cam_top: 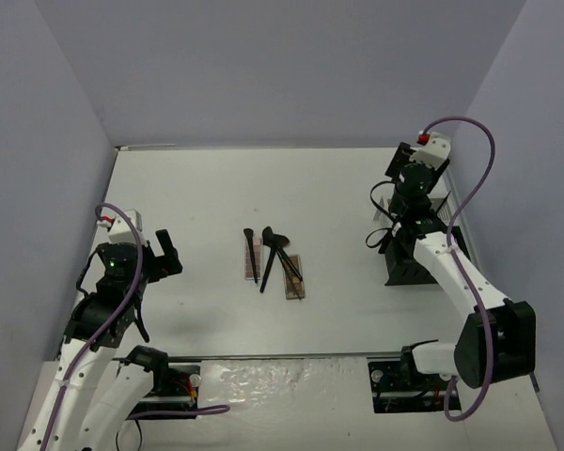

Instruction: Organize the makeup

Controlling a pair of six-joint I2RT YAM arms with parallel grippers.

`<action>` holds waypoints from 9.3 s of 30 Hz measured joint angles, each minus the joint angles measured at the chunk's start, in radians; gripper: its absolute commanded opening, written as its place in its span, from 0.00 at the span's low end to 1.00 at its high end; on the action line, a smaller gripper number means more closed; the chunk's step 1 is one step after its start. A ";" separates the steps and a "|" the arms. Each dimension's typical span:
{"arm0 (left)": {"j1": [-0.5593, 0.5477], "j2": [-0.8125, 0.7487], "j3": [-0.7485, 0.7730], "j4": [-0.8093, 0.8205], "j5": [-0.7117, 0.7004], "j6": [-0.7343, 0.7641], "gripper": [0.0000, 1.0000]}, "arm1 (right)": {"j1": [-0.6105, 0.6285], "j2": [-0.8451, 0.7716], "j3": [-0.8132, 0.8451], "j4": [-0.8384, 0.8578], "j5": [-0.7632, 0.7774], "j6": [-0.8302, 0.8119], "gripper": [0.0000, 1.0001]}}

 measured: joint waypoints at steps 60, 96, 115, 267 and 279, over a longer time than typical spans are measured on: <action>0.004 0.016 0.000 0.000 0.003 0.000 0.97 | 0.758 0.525 0.176 -0.651 -0.214 0.330 0.17; 0.004 0.016 0.000 0.000 0.003 0.000 0.97 | 0.227 -0.147 0.065 -0.445 -0.004 0.098 0.00; 0.004 0.005 0.000 0.000 0.003 0.000 0.97 | -0.264 0.104 -0.100 0.121 0.092 -0.035 0.00; 0.011 0.003 0.000 0.000 0.003 0.000 0.97 | 0.073 -0.067 0.084 -0.329 -0.131 0.161 0.59; 0.012 0.005 0.000 0.000 0.003 -0.001 0.97 | 0.575 0.352 0.148 -0.605 -0.167 0.446 0.47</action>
